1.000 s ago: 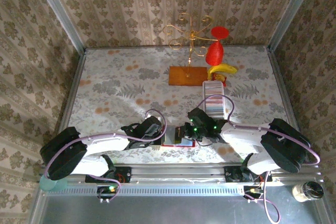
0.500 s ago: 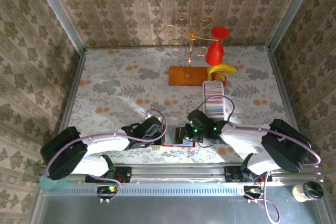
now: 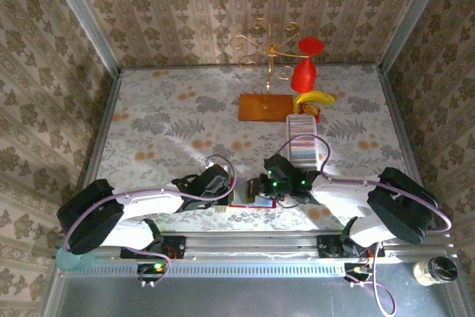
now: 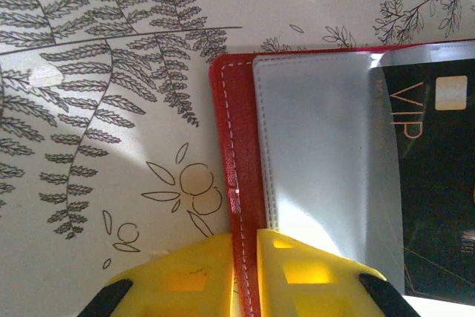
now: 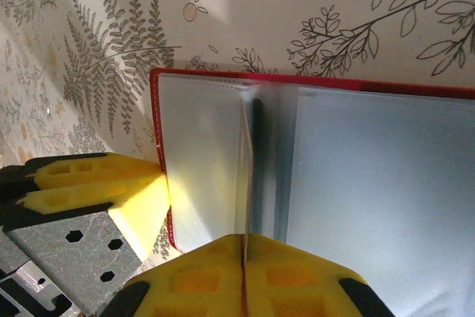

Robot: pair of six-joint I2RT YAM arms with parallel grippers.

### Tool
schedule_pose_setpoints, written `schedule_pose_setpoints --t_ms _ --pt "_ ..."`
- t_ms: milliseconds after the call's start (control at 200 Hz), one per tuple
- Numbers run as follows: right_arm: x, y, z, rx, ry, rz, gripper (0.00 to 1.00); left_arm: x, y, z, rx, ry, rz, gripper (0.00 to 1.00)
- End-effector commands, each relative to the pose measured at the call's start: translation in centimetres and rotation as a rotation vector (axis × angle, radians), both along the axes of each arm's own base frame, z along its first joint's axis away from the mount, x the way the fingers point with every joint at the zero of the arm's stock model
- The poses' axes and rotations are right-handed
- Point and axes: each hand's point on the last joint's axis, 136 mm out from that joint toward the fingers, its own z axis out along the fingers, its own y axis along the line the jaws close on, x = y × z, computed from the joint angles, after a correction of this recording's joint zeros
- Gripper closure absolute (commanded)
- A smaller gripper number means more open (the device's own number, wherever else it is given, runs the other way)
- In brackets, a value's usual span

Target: Put the credit cards into the card holder

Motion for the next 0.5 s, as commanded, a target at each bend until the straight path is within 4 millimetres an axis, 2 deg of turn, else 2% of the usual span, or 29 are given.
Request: schedule_pose_setpoints --t_ms 0,60,190,370,495 --pt "-1.0 -0.1 -1.1 -0.03 0.026 0.035 0.86 -0.9 -0.6 -0.3 -0.007 0.032 -0.029 0.84" --pt "-0.9 -0.7 -1.2 -0.064 0.024 0.027 0.76 -0.9 -0.6 -0.3 -0.007 0.031 -0.028 0.84" --pt "-0.7 -1.6 -1.1 -0.114 0.009 0.01 0.69 -1.0 -0.6 -0.3 -0.007 0.034 -0.028 0.84" --pt "-1.0 -2.8 -1.5 -0.21 0.021 0.023 0.66 -1.0 -0.7 -0.2 -0.014 0.03 -0.03 0.84" --pt "-1.0 -2.5 -1.6 -0.217 0.021 0.037 0.67 -1.0 -0.8 -0.2 -0.015 0.03 -0.034 0.84"
